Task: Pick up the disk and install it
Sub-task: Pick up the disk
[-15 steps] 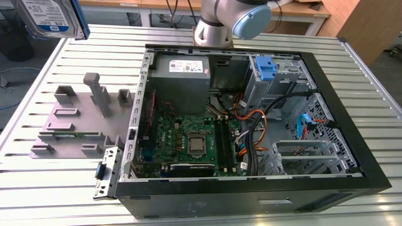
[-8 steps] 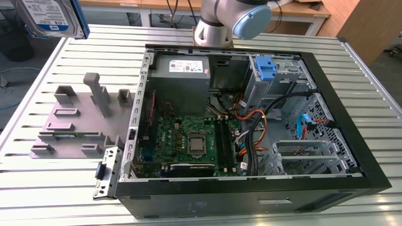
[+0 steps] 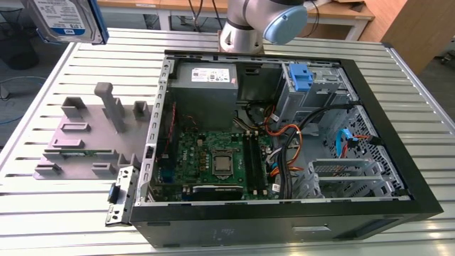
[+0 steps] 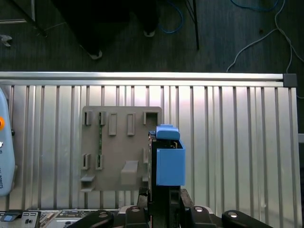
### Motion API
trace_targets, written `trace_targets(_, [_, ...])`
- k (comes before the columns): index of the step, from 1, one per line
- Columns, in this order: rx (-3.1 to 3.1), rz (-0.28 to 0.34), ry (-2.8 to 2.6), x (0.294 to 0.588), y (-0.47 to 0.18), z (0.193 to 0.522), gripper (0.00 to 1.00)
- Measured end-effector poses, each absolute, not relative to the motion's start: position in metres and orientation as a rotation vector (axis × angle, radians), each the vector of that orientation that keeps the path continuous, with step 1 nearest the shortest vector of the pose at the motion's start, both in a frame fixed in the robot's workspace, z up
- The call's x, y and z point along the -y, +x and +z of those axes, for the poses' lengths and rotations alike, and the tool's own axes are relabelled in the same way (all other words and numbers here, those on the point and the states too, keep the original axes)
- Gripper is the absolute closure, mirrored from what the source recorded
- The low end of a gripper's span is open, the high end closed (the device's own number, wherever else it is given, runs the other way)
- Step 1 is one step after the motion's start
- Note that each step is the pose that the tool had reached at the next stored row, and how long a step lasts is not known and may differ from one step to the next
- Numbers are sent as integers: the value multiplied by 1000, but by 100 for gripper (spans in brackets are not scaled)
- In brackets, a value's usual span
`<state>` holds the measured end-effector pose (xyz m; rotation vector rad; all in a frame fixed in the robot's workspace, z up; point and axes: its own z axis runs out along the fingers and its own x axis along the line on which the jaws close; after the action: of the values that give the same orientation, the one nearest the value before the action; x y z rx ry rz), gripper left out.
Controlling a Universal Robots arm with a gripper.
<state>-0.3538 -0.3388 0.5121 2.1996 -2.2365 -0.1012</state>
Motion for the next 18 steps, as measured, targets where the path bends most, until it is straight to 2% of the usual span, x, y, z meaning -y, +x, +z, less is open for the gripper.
trace_targets(18, [2237, -101, 2200, 339, -305, 512, 65])
